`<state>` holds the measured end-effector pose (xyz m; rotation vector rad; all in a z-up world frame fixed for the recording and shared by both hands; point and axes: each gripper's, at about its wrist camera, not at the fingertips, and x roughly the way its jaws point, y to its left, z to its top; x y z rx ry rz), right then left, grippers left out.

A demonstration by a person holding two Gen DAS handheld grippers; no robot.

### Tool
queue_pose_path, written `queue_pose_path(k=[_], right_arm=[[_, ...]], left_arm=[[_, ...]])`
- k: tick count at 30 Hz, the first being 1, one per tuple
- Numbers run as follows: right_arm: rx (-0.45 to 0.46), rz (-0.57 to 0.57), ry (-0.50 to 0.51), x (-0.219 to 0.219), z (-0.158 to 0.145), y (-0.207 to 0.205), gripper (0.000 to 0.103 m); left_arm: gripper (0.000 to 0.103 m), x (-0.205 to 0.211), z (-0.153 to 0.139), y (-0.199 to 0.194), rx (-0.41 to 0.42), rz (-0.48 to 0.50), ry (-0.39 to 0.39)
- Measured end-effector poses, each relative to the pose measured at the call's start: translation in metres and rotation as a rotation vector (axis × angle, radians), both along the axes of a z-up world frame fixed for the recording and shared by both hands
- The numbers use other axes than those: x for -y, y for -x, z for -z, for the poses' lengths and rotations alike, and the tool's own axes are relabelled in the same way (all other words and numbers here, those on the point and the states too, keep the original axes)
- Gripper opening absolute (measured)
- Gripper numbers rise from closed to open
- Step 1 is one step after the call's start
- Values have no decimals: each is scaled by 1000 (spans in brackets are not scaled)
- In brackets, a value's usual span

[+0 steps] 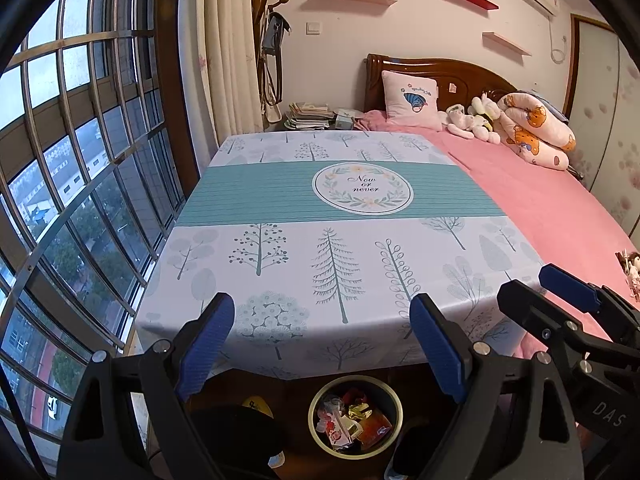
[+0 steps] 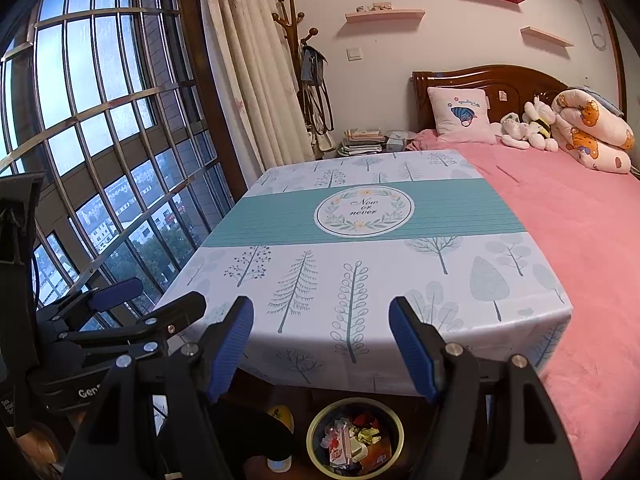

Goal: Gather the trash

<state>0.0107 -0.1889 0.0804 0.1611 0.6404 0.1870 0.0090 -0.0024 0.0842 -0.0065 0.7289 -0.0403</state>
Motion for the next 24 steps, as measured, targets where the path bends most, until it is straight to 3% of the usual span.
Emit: queue_pose_path(k=[24], right_arm=[[-4, 4, -17, -3, 0, -1, 71]], left_arm=[[88, -3, 3, 0, -16, -6, 7]])
